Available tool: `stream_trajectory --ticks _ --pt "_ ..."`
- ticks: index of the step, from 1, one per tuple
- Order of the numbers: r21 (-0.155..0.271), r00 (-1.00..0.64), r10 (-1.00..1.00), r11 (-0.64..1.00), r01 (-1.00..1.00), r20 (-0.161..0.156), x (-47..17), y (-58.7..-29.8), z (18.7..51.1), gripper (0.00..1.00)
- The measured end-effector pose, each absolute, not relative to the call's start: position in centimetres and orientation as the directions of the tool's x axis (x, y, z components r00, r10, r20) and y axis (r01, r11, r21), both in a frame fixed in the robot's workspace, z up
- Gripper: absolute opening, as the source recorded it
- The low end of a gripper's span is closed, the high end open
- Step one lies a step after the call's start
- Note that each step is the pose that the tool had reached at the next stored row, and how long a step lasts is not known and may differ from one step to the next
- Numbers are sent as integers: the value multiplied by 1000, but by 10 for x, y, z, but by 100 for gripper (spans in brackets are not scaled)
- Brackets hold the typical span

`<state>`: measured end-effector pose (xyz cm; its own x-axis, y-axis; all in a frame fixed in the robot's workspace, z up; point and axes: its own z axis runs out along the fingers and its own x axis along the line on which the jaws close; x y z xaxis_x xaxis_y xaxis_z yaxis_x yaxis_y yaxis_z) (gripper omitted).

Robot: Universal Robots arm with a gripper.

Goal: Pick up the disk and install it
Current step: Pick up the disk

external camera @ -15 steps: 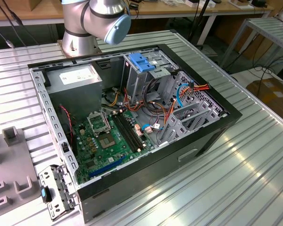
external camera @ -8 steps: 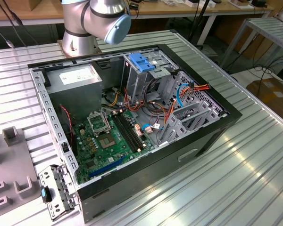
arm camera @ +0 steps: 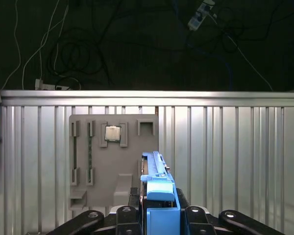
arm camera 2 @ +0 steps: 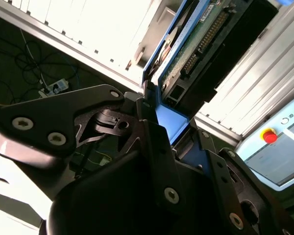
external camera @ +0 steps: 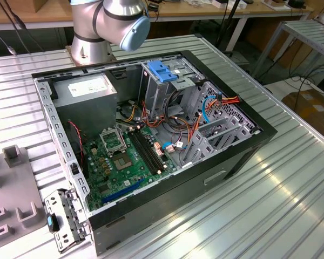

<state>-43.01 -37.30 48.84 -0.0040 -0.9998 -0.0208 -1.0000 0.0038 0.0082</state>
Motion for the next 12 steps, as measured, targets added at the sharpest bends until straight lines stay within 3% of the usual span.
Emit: stream_trajectory --ticks 12 --pt "8 -4 -1000 4 -1000 -21 -418 -373 488 37"
